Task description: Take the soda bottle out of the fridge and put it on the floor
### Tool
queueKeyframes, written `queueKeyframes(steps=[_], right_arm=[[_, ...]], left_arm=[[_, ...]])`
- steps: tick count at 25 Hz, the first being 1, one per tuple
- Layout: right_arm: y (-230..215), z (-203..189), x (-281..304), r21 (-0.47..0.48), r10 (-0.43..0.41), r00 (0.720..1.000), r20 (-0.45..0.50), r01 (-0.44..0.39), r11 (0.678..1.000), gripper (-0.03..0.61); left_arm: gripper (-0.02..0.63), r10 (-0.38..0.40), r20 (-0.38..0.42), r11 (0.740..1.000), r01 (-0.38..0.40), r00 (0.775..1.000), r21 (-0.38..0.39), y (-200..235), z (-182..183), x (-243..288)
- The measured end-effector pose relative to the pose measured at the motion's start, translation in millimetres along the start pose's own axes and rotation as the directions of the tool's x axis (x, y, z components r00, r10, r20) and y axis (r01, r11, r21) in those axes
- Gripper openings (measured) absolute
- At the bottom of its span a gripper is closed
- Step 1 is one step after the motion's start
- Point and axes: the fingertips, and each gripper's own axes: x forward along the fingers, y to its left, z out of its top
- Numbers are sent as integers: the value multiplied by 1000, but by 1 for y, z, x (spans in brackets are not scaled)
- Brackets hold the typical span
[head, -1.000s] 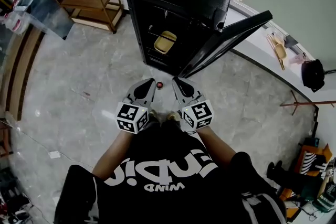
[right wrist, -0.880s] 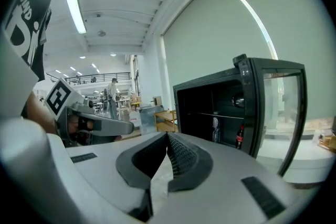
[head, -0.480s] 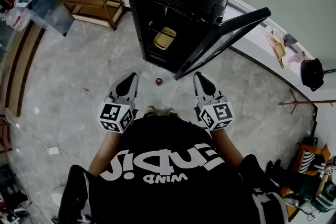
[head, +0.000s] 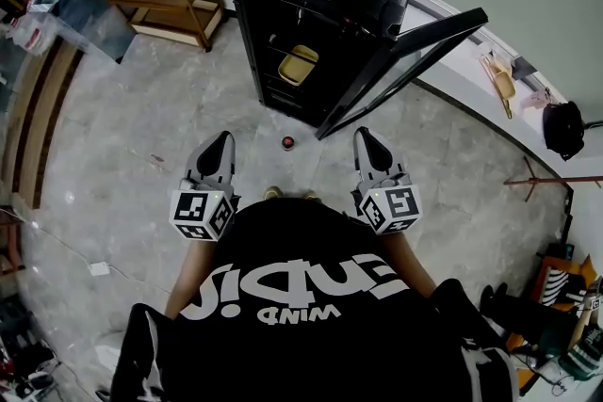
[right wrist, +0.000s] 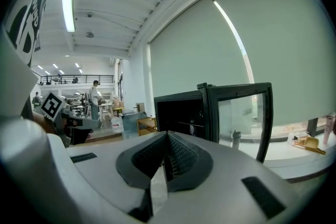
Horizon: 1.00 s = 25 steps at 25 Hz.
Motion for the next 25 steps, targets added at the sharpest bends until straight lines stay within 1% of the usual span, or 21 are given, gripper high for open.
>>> queueKeyframes(steps=[10, 25], right_arm=[[1, -8, -1, -1, -18, 1000, -17, 18, 1000, 25], [2, -20, -7, -5, -29, 999, -44, 28, 1000, 25]], left_arm=[[8, 19, 8, 1000, -19, 1000, 1, -1, -6, 1], [8, 17, 1, 1000, -17, 1000, -2, -8, -12, -2]])
